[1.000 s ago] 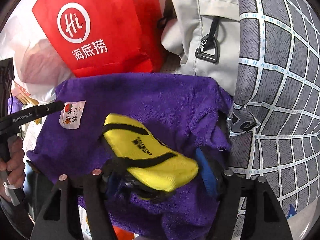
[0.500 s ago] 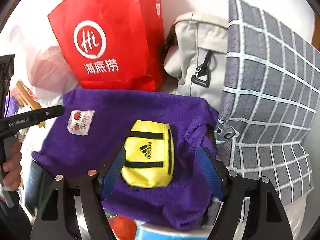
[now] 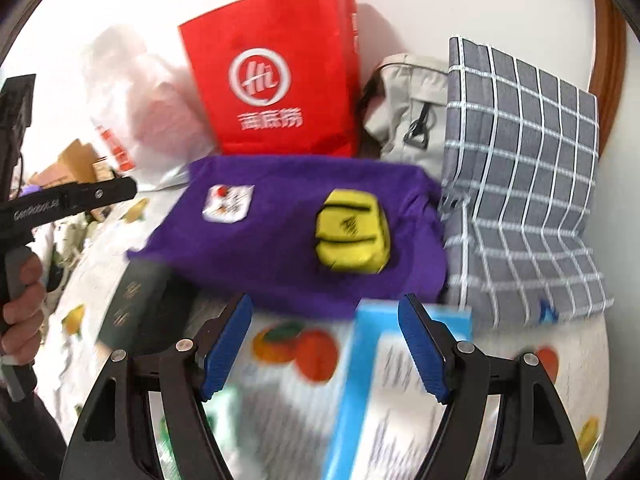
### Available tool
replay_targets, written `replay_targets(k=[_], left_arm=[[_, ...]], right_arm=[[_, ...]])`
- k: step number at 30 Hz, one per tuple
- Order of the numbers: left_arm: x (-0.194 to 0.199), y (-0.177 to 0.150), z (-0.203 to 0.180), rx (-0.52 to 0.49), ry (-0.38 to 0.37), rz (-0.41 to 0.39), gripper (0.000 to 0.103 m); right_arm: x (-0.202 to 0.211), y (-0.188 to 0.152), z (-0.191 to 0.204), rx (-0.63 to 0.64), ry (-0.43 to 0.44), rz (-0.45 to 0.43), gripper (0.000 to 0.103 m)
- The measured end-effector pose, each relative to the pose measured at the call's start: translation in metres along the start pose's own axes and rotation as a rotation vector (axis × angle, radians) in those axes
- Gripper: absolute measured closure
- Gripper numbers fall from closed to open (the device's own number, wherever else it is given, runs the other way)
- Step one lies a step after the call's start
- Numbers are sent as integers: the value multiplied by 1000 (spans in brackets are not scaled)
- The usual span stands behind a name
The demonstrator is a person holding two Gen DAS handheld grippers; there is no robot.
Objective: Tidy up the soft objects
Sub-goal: 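Grasp the green fruit snack packet with the right gripper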
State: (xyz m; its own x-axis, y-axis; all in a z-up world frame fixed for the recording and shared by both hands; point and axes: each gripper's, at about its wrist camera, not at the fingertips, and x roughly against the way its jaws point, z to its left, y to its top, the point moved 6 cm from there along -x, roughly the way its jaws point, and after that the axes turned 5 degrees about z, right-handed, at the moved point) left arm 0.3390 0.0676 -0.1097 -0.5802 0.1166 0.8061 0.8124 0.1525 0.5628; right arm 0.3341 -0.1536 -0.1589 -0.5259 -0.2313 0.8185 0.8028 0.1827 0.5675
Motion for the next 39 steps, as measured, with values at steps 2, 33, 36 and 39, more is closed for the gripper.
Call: replay_targets(k=[2, 33, 36, 39], left_arm=[[7, -12, 3, -2, 7, 3, 42], [39, -164, 48, 115, -52, 62, 42], [36, -166, 48, 119, -48, 72, 42], [33, -170, 44, 118, -45, 83, 42]], right_arm=[[11, -16, 8, -5, 2, -4, 28], [15, -128, 92, 212, 59, 122, 66], [37, -123, 91, 183, 100, 59, 67], [54, -120, 87, 155, 123, 10, 67]])
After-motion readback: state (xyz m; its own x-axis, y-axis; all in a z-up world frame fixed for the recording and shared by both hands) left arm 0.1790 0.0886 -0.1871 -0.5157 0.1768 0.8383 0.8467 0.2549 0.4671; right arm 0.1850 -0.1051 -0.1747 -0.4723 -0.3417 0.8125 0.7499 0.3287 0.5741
